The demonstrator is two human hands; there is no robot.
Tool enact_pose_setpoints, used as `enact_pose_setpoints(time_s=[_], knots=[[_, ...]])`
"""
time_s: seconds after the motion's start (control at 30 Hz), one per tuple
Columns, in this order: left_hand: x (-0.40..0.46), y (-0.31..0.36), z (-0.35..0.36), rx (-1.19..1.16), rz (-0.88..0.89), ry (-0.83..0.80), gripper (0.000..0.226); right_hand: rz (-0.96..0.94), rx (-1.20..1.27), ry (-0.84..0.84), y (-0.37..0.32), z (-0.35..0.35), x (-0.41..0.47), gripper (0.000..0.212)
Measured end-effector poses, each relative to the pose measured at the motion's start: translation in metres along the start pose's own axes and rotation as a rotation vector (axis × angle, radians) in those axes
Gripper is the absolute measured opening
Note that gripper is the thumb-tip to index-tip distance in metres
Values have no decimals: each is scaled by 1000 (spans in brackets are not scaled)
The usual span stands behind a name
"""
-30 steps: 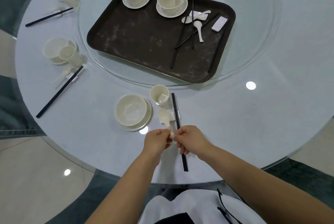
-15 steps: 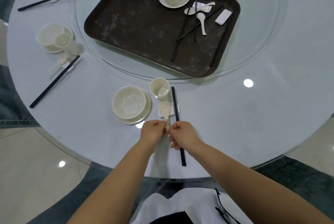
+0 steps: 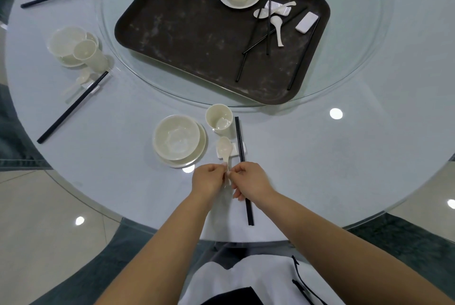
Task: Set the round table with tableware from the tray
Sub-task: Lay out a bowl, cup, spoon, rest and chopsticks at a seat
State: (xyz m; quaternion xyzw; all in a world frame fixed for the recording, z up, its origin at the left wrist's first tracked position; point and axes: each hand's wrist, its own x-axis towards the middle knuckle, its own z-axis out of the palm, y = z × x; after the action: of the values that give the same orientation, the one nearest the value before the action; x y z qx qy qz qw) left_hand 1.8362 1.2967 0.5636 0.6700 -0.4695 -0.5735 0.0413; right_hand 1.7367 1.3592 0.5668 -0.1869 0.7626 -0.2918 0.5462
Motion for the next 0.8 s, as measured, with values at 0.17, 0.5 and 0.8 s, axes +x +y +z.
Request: enact_pose_setpoints(time_s=[0.17,0.5,0.8], knots=[[-1,-2,1,-92,-63,29,40,2,-4,15,1,3,0,13],[-1,-3,0,-67,-49,4,47,28,6,32,1,2,-1,15],[-5,-4,-3,-48,-35,-31,36,33,40,78,3,-5,-4,15]])
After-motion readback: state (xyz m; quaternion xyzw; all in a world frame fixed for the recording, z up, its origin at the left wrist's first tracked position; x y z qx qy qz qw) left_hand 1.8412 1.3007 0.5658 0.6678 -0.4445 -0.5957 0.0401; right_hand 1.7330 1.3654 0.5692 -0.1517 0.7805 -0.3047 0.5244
